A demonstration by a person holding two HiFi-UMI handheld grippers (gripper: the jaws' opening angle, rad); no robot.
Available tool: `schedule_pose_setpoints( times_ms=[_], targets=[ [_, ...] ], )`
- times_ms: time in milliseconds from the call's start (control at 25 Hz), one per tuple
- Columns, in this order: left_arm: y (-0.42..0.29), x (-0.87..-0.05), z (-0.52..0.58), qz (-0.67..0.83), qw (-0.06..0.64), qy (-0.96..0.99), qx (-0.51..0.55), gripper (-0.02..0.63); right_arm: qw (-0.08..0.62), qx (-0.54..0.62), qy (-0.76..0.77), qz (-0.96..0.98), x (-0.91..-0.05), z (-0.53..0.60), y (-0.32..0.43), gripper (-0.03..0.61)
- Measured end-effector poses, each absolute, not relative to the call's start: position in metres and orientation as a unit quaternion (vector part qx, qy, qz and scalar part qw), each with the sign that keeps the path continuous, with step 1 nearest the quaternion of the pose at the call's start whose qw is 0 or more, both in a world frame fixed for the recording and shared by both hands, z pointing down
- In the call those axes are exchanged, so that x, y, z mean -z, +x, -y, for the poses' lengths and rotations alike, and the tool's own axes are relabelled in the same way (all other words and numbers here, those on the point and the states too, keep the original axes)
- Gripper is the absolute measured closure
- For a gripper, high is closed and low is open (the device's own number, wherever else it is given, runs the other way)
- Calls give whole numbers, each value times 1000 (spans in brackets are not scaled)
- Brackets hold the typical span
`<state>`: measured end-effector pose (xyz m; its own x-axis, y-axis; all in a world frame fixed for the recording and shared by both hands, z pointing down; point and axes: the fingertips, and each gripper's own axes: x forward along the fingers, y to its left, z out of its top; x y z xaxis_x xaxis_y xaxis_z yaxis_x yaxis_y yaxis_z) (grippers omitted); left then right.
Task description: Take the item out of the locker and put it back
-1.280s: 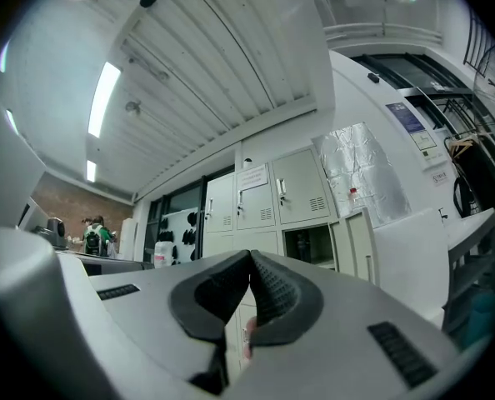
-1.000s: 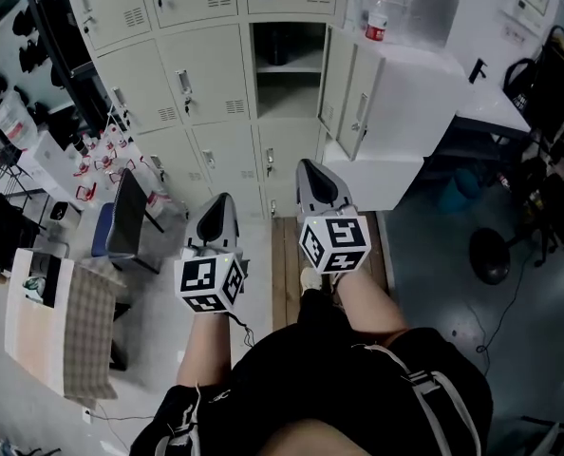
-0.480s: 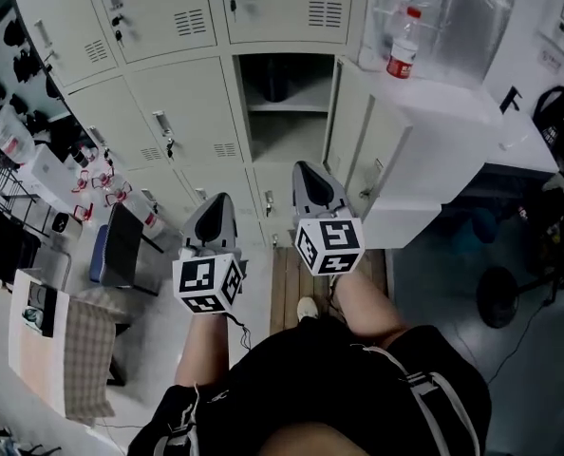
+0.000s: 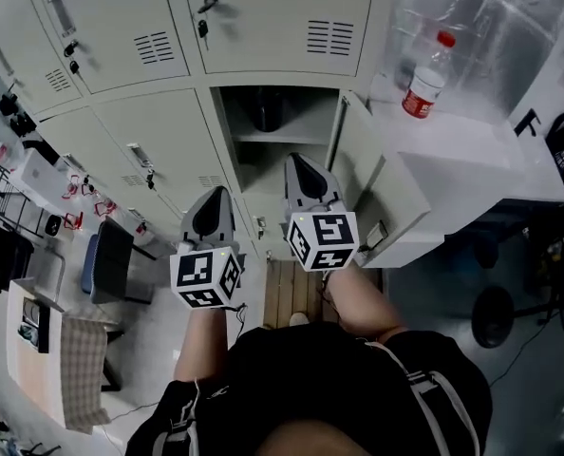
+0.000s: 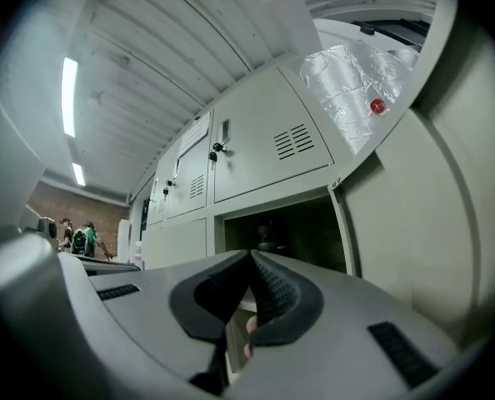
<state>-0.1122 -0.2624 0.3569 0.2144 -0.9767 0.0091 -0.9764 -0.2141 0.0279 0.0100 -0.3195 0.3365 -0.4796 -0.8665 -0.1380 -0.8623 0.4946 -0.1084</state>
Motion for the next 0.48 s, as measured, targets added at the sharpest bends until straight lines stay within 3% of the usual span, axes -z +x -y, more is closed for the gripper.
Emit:
schedule_pose_setpoints(
  times_ms=[360, 400, 440, 480],
  targets=[
    [-119, -359, 317, 608, 11, 794, -3, 600, 74, -3, -500, -863, -343, 365, -10, 563],
    [-121, -359, 321, 608, 10, 794, -2, 601, 73, -8, -491, -868, -343, 370, -16, 535],
    [-124, -359, 324, 608, 11, 794, -2, 601, 71, -11, -482, -873, -342, 374, -22, 392],
    [-126, -360, 327, 608, 11, 794, -2, 600, 70, -13, -479, -875, -342, 380, -26, 299]
  ],
)
